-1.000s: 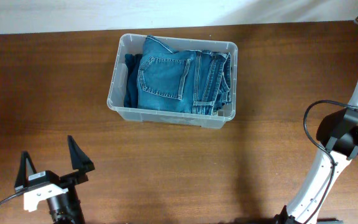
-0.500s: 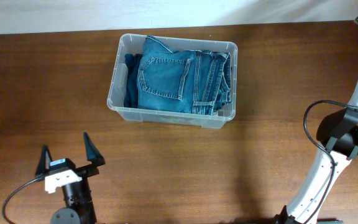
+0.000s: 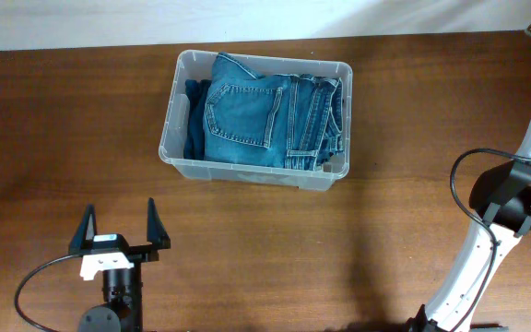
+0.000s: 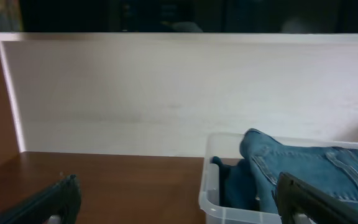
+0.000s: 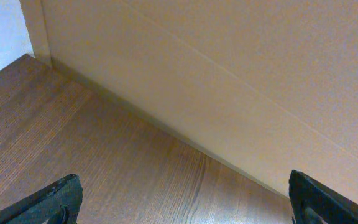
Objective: Pack container
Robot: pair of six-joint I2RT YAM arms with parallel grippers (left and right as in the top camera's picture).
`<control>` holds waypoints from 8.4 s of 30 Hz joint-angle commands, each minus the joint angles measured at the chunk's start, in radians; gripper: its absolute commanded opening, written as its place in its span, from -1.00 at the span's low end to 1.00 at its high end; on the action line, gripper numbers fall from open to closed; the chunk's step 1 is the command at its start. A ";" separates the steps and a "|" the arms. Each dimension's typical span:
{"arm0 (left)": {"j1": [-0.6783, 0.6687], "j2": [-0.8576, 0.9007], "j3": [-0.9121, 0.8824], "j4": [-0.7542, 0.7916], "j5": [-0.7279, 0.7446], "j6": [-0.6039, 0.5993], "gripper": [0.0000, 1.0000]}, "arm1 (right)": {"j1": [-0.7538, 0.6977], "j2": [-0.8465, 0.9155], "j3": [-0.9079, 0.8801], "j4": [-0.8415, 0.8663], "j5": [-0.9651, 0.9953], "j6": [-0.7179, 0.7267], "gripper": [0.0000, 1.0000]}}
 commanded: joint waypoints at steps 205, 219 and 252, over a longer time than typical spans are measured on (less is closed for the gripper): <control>0.005 -0.010 -0.055 -0.216 -0.123 0.012 0.99 | 0.281 -2.022 -2.288 1.295 -0.820 0.062 0.97; 0.005 -0.010 -0.055 -0.216 -0.123 0.012 0.99 | 0.282 -2.288 -2.487 1.287 -0.873 0.061 0.97; 0.005 -0.010 -0.055 -0.216 -0.123 0.012 0.99 | 0.281 -2.464 -2.714 1.390 -0.873 0.061 0.96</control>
